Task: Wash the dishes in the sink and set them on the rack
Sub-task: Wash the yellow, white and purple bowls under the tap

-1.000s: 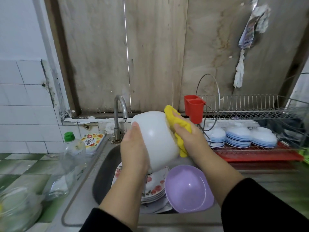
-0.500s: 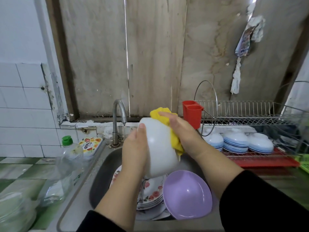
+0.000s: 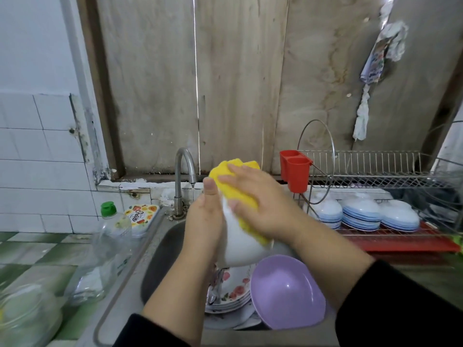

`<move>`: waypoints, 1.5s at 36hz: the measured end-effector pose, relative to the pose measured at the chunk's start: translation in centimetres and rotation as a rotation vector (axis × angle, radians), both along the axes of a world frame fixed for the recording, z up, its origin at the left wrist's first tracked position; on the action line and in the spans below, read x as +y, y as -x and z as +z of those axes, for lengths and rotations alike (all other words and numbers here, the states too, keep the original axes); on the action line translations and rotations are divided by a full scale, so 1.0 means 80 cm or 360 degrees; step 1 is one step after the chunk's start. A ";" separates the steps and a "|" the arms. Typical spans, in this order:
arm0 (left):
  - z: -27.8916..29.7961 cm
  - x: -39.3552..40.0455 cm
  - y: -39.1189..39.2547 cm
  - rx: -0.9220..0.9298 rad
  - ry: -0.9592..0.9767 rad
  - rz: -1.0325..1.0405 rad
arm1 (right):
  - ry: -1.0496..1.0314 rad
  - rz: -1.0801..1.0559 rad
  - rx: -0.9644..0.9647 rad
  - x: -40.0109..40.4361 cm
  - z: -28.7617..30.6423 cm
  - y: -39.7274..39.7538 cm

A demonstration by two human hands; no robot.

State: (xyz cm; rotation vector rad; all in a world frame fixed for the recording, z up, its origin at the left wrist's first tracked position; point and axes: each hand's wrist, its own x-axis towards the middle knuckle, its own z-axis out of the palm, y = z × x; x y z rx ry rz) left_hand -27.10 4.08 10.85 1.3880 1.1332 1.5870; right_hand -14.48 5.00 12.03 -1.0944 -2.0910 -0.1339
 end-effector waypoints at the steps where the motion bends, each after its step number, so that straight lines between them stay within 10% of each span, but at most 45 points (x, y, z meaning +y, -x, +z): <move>1: 0.001 -0.002 0.001 -0.0016 0.0007 -0.0052 | -0.0090 -0.0018 -0.0160 -0.002 -0.005 0.003; 6: -0.005 0.000 0.008 0.0145 -0.0041 -0.0131 | 0.0869 0.0284 0.0624 0.017 0.027 -0.022; 11: -0.001 0.005 0.004 -0.0532 0.0133 -0.0384 | 0.1477 0.0356 0.1740 0.034 0.025 -0.057; 17: -0.005 0.017 -0.005 -0.1267 0.0311 -0.0483 | 0.1388 0.0627 0.2455 0.021 -0.017 -0.040; 22: 0.003 0.008 -0.032 -0.1326 0.0423 -0.0315 | 0.1102 0.0321 0.2773 0.025 -0.065 0.000; 27: 0.013 -0.004 -0.047 -0.1122 0.0449 -0.0408 | 0.0787 0.0202 0.2510 -0.005 -0.082 0.027; 33: 0.004 -0.004 -0.042 -0.0994 0.0537 -0.0718 | -0.0075 -0.0137 0.1035 0.000 -0.072 0.015; 40: 0.010 -0.009 -0.035 -0.0917 0.0515 -0.1140 | 0.0128 -0.0119 0.0221 0.015 0.018 -0.008; 49: 0.010 -0.006 -0.028 -0.1244 0.0550 -0.1165 | -0.0439 -0.0206 0.0386 0.004 -0.040 0.003; 54: 0.005 -0.003 -0.026 -0.1406 0.0538 -0.0978 | -0.0276 -0.0080 0.1241 0.002 -0.091 0.004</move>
